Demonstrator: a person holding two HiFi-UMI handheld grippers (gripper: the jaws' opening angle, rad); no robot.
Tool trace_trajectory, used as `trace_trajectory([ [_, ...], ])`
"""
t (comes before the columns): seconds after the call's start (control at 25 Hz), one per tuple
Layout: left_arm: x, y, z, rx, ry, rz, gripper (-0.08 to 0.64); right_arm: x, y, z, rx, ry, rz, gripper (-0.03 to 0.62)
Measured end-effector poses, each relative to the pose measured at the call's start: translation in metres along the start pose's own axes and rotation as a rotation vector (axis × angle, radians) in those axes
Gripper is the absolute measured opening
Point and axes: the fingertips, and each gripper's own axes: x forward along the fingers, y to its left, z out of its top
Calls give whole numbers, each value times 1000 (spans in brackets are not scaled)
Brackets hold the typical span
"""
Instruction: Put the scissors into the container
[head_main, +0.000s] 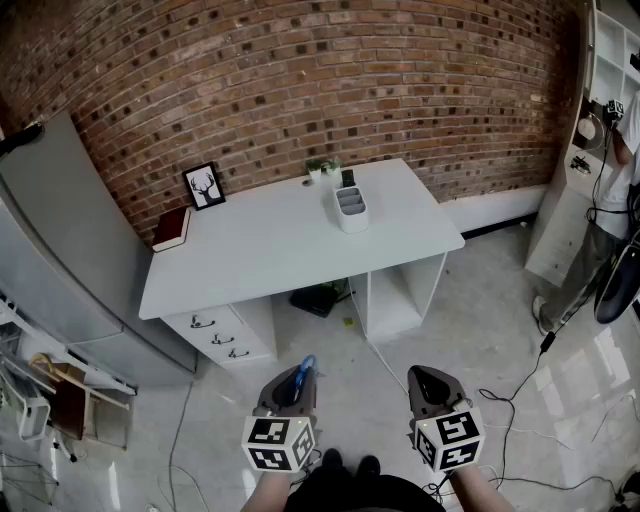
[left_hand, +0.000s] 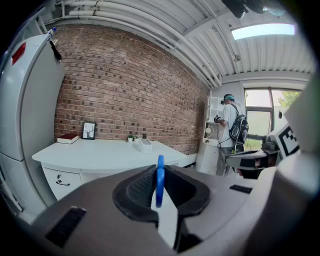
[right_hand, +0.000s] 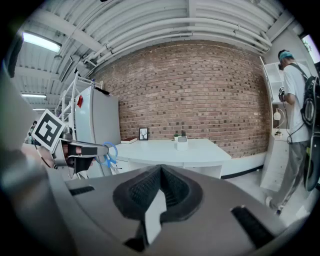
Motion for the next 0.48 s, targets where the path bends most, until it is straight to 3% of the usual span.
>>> trace_trajectory([
  [0.48,3,-12,2,-9,0,12,43,-9,-14,1,39,-35,-8,0],
])
